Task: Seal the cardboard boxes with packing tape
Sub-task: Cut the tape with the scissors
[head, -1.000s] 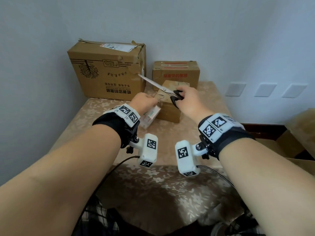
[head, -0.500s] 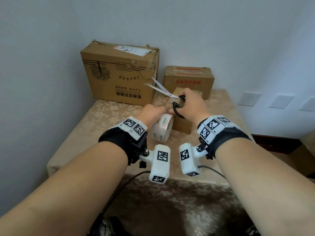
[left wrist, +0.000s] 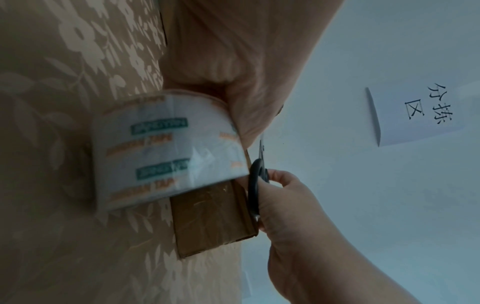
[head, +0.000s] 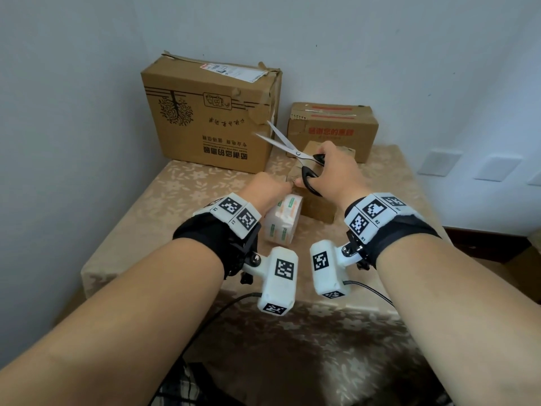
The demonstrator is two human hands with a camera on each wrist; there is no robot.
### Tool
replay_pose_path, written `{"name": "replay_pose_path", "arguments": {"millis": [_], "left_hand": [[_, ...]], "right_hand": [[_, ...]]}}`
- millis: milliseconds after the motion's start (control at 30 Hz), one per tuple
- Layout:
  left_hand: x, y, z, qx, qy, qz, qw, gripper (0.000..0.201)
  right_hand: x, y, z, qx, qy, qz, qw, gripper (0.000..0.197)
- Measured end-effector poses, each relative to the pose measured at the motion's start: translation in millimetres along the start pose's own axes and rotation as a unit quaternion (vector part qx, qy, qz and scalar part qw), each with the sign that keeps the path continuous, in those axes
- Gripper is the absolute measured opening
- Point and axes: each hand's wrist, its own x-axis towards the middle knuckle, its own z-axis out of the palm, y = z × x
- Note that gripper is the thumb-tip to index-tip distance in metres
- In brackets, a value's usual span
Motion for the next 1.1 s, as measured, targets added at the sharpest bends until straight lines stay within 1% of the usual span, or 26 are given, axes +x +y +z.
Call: {"name": "replay_pose_path", "arguments": {"millis": [100, 200, 300, 400, 467, 533, 600, 667, 733, 800, 867, 933, 1000, 1100], "left_hand": [[-3.2, -3.4, -0.1, -0.052, -0.021, -0.008, 0.998, 0.025], [-6.4, -8.7, 1.9, -0.129, -0.012, -0.043, 0.991, 0.02], [-5.3, -8.7, 4.1, -0.14, -0.001, -0.04, 0.989, 0.021], [-5.8, -5.6, 7.3, -0.138, 0.005, -0.021, 0.99, 0.024], [-8.6, -3.6, 8.5, -0.148, 0.013, -0.01, 0.989, 0.025], [-11.5, -2.2, 8.8, -0.154, 0.016, -0.008, 0.988, 0.024], [-14.6, 0.9, 8.2, -0.159, 0.018, -0.015, 0.987, 0.023], [-15.0, 3.0, 7.7, -0.153, 0.01, -0.027, 0.988, 0.019], [-19.4, 5.6, 6.5, -0.142, -0.012, -0.037, 0.989, 0.014], [-23.2, 6.2, 4.9, -0.11, -0.028, -0.029, 0.993, 0.009], [-26.9, 6.1, 2.7, -0.072, -0.024, -0.021, 0.997, 0.012], [-31.9, 6.5, 0.8, -0.055, -0.022, -0.014, 0.998, 0.014], [-34.1, 5.9, 0.5, -0.039, -0.022, -0.007, 0.999, 0.018], [-34.4, 4.9, 0.4, -0.016, -0.012, -0.003, 1.0, 0.022]], "right_hand": [[-2.2, -1.7, 3.4, -0.022, 0.006, -0.01, 1.0, 0.04], [-3.8, -0.9, 5.9, -0.037, 0.011, -0.028, 0.999, 0.04], [-4.0, 1.3, 4.6, -0.045, 0.006, -0.036, 0.998, 0.044], [-3.3, 0.1, 4.7, -0.058, 0.001, -0.039, 0.998, 0.036], [-2.2, -1.0, -0.3, -0.041, -0.018, -0.043, 0.998, 0.036], [-0.5, -0.8, -14.0, 0.022, -0.049, -0.032, 0.998, 0.038], [-1.5, -1.2, -35.1, 0.083, -0.085, -0.001, 0.993, 0.041], [-8.7, -3.9, -56.8, 0.114, -0.134, 0.031, 0.984, 0.038], [-20.0, -5.1, -74.5, 0.082, -0.207, 0.046, 0.974, 0.04], [-31.2, -1.8, -85.8, 0.05, -0.288, 0.072, 0.954, 0.042], [-41.0, 3.4, -95.3, 0.038, -0.346, 0.106, 0.931, 0.048], [-48.3, 5.9, -103.7, 0.024, -0.373, 0.132, 0.918, 0.054], [-53.1, 4.8, -108.9, 0.005, -0.388, 0.14, 0.911, 0.057], [-55.2, 1.2, -110.6, 0.013, -0.404, 0.154, 0.902, 0.065]]}}
